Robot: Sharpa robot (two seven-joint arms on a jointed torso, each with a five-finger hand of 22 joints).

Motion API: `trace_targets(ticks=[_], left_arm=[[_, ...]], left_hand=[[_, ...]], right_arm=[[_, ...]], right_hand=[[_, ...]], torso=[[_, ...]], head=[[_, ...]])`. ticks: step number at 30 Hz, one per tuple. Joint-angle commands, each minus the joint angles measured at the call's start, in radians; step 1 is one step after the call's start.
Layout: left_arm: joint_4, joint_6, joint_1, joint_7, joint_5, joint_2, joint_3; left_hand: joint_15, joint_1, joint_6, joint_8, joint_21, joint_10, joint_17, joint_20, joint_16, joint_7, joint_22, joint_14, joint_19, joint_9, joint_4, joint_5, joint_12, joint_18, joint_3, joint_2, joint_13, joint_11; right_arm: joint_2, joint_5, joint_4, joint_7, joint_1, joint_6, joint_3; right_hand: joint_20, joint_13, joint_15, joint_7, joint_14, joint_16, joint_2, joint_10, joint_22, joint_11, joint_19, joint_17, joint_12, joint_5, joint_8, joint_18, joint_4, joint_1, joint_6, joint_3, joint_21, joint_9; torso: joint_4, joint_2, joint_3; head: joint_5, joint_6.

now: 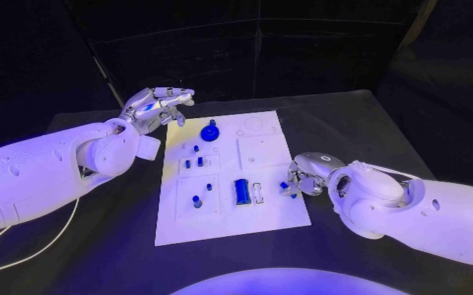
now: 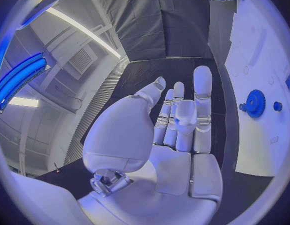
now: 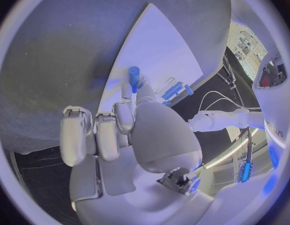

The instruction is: Assemble the parts on the task board

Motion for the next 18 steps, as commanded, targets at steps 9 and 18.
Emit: trace_targets(ticks=[9, 18], left_arm=[[0.003, 0.012, 0.001, 0.000, -0.002, -0.003, 0.000], [0.001, 0.013, 0.001, -0.003, -0.002, -0.002, 0.000]], left_hand=[[0.001, 0.003, -0.008, 0.003, -0.006, -0.007, -0.002, 0.002, 0.006, 0.000, -0.002, -0.006, -0.006, 0.000, 0.002, 0.002, 0.007, 0.015, -0.005, 0.004, 0.001, 0.000], [0.001, 0.003, -0.008, 0.003, -0.006, -0.007, -0.002, 0.002, 0.006, 0.000, -0.002, -0.006, -0.006, 0.000, 0.002, 0.002, 0.007, 0.015, -0.005, 0.004, 0.001, 0.000]], right_arm=[[0.009, -0.178, 0.001, -0.030, -0.019, 0.156, -0.011], [0.012, -0.157, 0.004, -0.041, -0.020, 0.163, -0.010]], right_hand=[[0.004, 0.133, 0.006, 0.015, 0.078, -0.001, -0.014, 0.001, 0.096, -0.016, 0.011, 0.141, 0.096, 0.026, -0.024, -0.007, -0.026, 0.028, -0.023, 0.027, -0.002, 0.009], [0.007, 0.124, 0.009, 0.020, 0.076, -0.006, 0.001, -0.010, 0.091, -0.012, 0.007, 0.135, 0.082, 0.070, -0.044, -0.005, -0.033, 0.028, -0.036, 0.054, -0.006, 0.012]], torso=[[-0.0026, -0.001, -0.0008], [0.0036, -0.001, 0.0007]], head=[[0.015, -0.005], [0.022, -0.006]])
